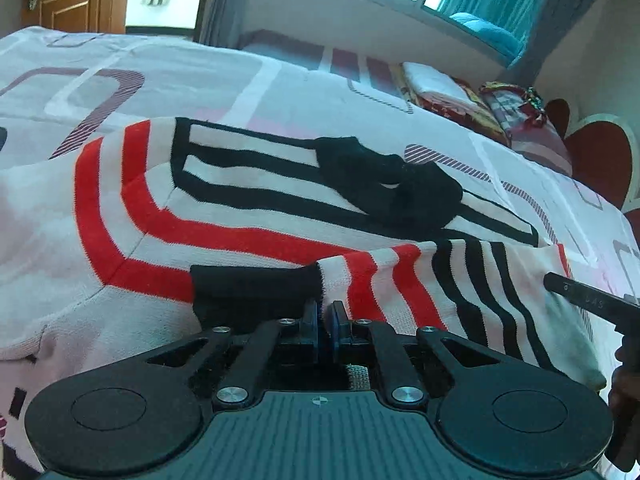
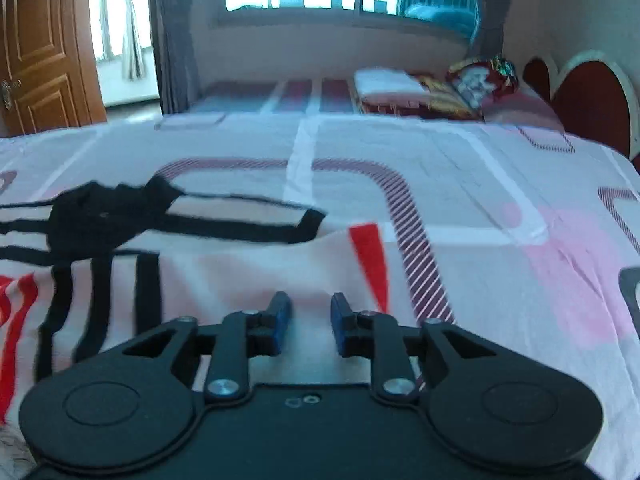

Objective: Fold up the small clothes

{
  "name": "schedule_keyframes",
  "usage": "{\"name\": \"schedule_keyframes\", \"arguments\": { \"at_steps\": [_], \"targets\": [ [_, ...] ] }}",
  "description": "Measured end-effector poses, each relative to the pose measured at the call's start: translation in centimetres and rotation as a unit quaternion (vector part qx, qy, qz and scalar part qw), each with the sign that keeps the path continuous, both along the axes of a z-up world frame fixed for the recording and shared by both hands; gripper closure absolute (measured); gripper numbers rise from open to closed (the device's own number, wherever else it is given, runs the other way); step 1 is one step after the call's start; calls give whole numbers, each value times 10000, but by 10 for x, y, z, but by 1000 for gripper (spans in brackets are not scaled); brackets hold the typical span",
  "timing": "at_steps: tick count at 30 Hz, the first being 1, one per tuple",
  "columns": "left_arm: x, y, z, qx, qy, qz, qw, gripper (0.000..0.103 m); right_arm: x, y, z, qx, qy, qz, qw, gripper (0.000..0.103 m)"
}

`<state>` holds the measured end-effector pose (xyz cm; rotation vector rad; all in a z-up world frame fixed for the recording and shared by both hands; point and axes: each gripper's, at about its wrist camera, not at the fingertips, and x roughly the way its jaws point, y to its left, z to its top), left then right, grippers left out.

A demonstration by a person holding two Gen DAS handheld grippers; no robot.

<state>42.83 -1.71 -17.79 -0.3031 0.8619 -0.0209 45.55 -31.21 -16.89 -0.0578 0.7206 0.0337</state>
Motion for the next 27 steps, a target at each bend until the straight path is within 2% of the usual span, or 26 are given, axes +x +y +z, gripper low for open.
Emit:
{"name": "schedule_keyframes", "arguments": {
  "at_steps": [3, 4, 5, 9, 11, 12, 15, 18, 20, 21, 22, 23, 25, 27],
  "targets": [
    [-4, -8, 10, 243, -111, 29, 9996, 93, -3, 0, 6, 41, 51, -214, 9997, 81],
    [-4, -10, 8, 400, -114, 11, 9991, 90, -7, 2, 11, 59, 10, -255, 9997, 80],
    [1, -9, 3, 437, 11, 11, 9990, 88, -13, 7, 15, 160, -87, -141, 9997, 79],
    [4, -2, 1, 335, 2, 23, 9994, 88, -20, 34, 10, 282, -44, 397, 9988, 77],
    [-1, 3, 5, 349, 49, 93, 9993, 88, -14, 38, -2, 34, 139, 333, 9993, 77],
    [-4, 7, 5, 370, 61, 135, 9992, 88, -14, 36, -1, 69, 90, 278, 9995, 78],
    [-16, 22, 6, 144, 156, 261, 9994, 88, -18, 44, 12, 30, 102, 61, 9999, 75],
    [-31, 32, 11, 23, 187, 358, 9992, 84, -40, 59, 24, 457, -35, 429, 9980, 75],
    [-38, 39, 13, -15, 303, 434, 9986, 42, -54, 75, 23, 529, -21, 696, 9962, 73],
    [-42, 43, 14, 15, 379, 551, 9978, 5, -59, 84, 19, 473, 52, 800, 9957, 73],
    [-50, 49, 17, 47, 295, 727, 9969, 0, -62, 91, 13, 405, 191, 901, 9949, 73],
    [-58, 54, 20, 22, 136, 814, 9966, 0, -64, 98, 6, 279, 396, 973, 9941, 73],
    [-70, 67, 26, -53, 22, 854, 9963, 0, -75, 106, 8, 150, 321, 934, 9950, 70],
    [-80, 82, 28, -57, 145, 913, 9957, 0, -83, 114, 19, 417, 234, 1072, 9931, 71]
  ]
}}
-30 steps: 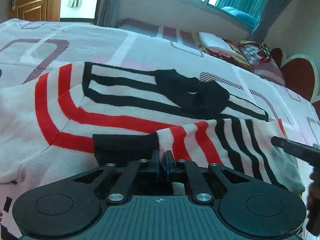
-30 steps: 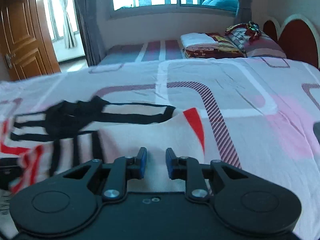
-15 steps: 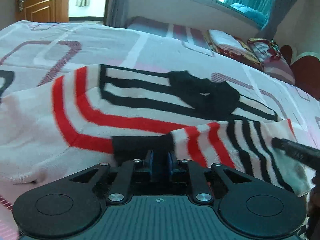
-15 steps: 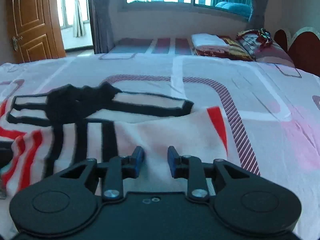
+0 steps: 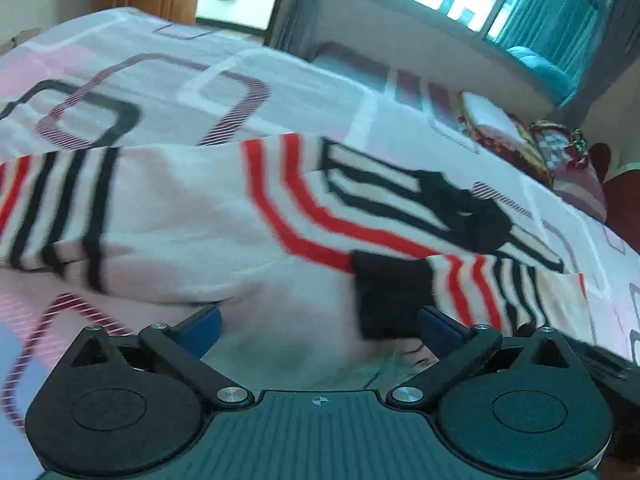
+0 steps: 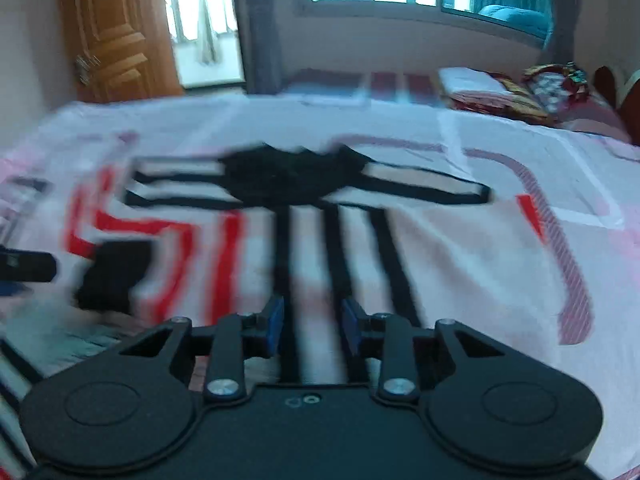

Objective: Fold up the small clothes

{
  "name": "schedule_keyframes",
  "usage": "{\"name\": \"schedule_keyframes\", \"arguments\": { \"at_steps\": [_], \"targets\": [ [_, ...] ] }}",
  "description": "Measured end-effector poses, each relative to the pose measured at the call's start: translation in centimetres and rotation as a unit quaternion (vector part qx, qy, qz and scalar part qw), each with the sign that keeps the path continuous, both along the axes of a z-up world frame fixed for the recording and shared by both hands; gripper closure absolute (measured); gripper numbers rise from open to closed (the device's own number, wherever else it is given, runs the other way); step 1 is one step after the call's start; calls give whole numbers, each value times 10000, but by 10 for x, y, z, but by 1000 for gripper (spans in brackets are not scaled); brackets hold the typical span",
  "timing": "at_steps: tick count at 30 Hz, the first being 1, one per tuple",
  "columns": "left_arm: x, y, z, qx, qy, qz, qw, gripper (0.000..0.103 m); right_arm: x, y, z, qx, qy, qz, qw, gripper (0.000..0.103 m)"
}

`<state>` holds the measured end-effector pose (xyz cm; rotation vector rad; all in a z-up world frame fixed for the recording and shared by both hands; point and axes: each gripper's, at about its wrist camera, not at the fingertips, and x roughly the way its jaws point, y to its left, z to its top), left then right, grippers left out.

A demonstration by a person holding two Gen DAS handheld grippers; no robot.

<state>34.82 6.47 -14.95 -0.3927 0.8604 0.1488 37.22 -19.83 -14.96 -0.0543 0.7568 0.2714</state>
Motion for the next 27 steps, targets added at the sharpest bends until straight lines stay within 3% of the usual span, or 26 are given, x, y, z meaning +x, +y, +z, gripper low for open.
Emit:
{"name": "schedule_keyframes", "arguments": {
  "at_steps": [5, 8, 18, 24, 26, 27],
  "targets": [
    [-35, 57, -3, -103, -36, 487, 9988, 0, -21, 33, 17, 303, -50, 324, 9990, 68],
    [-51, 97, -13, -378, 0, 945, 9948, 0, -27, 53, 19, 383, -33, 458, 9982, 67],
    [-82, 200, -46, -1117, -86, 2142, 9704, 1, -19, 113, 8, 237, -90, 540, 9982, 68],
    [-82, 242, -62, -1688, -492, 2661, 9478, 14, -10, 129, -4, 231, 81, 507, 9984, 67],
    [-79, 250, -66, -1724, -636, 2827, 9414, 29, -9, 131, -8, 237, 123, 469, 9985, 67],
    [-76, 254, -68, -1705, -667, 2914, 9389, 44, -8, 133, -9, 223, 120, 446, 9987, 67]
  ]
}}
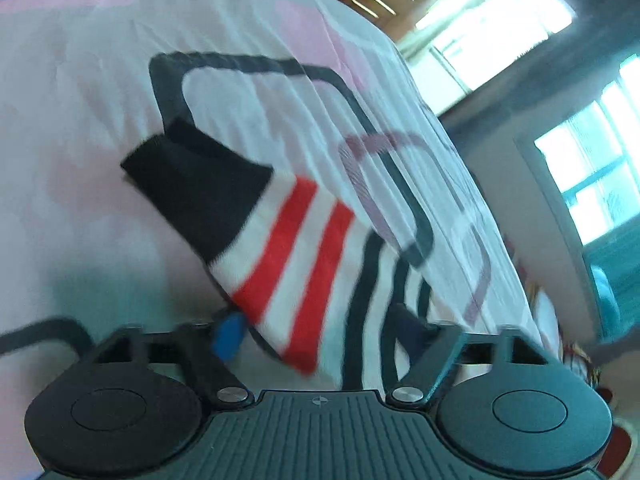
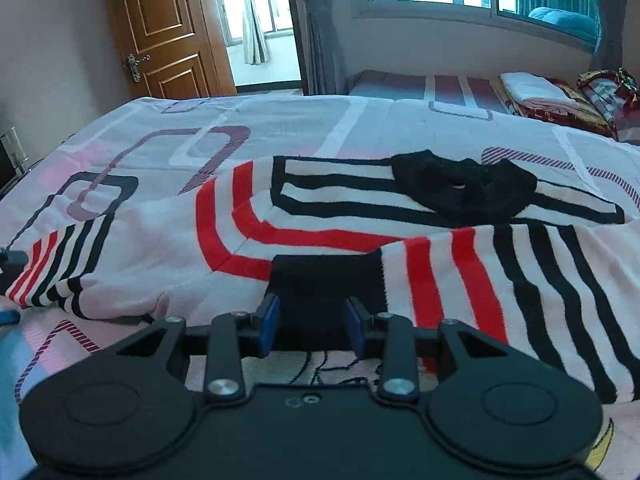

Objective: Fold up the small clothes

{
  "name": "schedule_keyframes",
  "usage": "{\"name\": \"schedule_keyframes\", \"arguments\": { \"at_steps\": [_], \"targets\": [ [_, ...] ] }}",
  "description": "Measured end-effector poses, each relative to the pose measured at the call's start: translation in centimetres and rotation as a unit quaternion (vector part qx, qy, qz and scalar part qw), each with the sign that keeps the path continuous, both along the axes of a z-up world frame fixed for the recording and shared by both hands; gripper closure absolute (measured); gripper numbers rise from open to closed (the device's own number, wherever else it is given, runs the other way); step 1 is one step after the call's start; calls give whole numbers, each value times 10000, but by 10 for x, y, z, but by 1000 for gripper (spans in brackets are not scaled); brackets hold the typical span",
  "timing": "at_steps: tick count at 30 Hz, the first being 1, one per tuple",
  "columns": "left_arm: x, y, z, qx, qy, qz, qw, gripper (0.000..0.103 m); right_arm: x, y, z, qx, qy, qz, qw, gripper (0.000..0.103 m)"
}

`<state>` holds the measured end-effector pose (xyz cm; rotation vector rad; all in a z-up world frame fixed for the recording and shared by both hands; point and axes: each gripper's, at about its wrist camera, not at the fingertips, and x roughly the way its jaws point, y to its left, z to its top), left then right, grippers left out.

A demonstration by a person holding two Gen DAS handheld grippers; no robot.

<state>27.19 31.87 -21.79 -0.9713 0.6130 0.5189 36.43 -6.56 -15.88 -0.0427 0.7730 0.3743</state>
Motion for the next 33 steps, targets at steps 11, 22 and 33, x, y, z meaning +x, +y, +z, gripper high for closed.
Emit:
{"name": "schedule_keyframes", "arguments": {
  "at_steps": [11, 22, 33],
  "targets": [
    [16, -11, 27, 558, -307, -322, 9974, 91, 11, 1, -10, -420, 30, -182, 9989, 67],
    [105, -185, 109, 1258, -1504, -3166, 9281, 91, 3, -37, 8, 222, -66, -498, 9985, 69],
    [143, -373, 70, 1276, -199, -5102, 8503, 90, -19, -157, 15, 262, 78, -1448, 9891, 65]
  ]
}}
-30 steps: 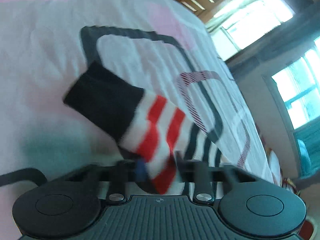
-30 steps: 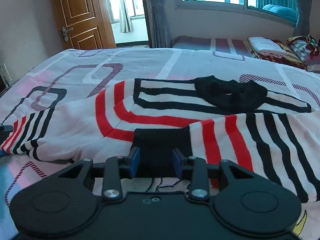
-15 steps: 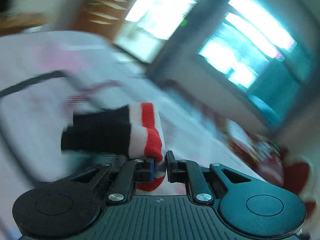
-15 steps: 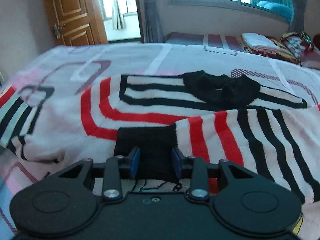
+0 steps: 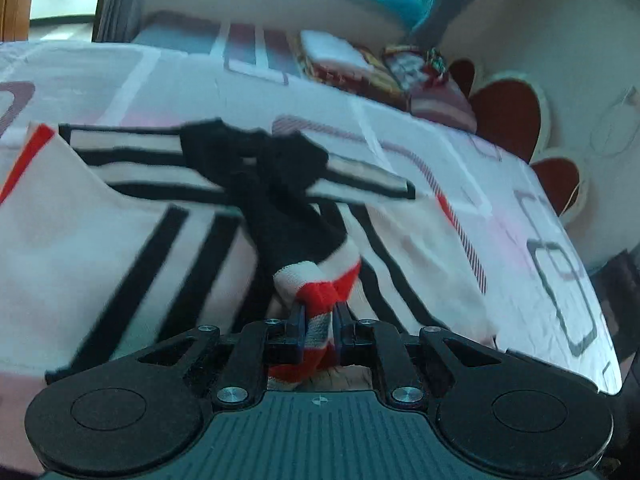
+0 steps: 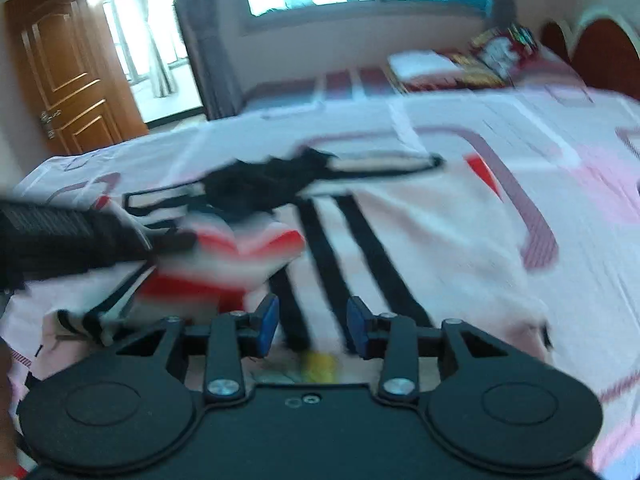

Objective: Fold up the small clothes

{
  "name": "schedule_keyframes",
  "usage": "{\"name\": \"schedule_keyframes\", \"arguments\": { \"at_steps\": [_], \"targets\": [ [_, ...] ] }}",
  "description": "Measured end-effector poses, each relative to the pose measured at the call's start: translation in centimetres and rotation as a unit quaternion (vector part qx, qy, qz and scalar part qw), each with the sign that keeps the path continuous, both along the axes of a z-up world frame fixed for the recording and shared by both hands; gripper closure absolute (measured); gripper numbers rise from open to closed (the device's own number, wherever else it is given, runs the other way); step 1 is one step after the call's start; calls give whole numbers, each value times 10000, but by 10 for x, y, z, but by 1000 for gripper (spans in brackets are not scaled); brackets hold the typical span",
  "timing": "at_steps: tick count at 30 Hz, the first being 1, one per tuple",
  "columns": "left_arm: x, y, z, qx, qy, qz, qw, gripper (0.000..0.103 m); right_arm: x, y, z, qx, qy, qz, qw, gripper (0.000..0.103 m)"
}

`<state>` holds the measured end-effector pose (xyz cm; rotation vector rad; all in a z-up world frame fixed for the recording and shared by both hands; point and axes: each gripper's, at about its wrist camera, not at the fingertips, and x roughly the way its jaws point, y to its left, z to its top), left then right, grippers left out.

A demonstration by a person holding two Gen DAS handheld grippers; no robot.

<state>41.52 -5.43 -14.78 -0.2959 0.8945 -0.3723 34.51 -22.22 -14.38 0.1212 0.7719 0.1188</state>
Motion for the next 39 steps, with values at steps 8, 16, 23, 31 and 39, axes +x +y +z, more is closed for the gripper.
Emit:
{"name": "schedule_keyframes", "arguments": {
  "at_steps": [8, 16, 23, 31, 39],
  "targets": [
    [-30, 36, 77, 198, -1309, 489, 9900, 5, -6, -10, -1, 487, -62, 164, 9987, 53],
    [-25, 124, 42, 1228, -747, 1797, 9732, 5, 9, 45, 12, 313, -317, 716, 9964, 32],
    [-19, 124, -8, 1617, -117, 1606, 9736, 5, 50, 89, -1, -362, -226, 546, 9976, 87],
    [-28, 125, -20, 1337, -25, 1572, 9785, 5, 18, -19, -4, 538, 194, -528, 9970, 86],
    [-16, 144, -8, 1361, -100, 1895, 9724, 5, 23, -44, -13, 1723, 318, -550, 9830, 62]
  ]
}}
